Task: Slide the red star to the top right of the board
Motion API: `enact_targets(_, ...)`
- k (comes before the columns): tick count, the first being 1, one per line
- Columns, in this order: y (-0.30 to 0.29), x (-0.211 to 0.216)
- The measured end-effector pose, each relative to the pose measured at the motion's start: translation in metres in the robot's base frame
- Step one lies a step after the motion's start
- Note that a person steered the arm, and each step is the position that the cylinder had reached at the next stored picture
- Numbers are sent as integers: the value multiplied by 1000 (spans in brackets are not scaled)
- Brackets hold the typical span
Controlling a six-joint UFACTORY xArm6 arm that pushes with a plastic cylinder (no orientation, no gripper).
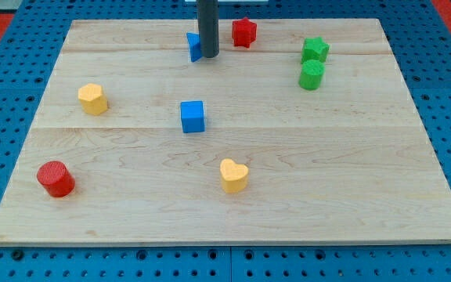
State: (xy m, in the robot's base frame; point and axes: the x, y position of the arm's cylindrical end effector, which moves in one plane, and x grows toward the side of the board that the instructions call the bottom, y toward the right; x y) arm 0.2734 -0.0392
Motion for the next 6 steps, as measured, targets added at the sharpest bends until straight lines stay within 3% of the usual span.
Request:
enact_targets(1, -48, -2)
enact_targets(2, -32, -29)
enact_targets(3, 4, -58)
enact_targets(4, 59, -50)
enact_targets(6, 99, -47)
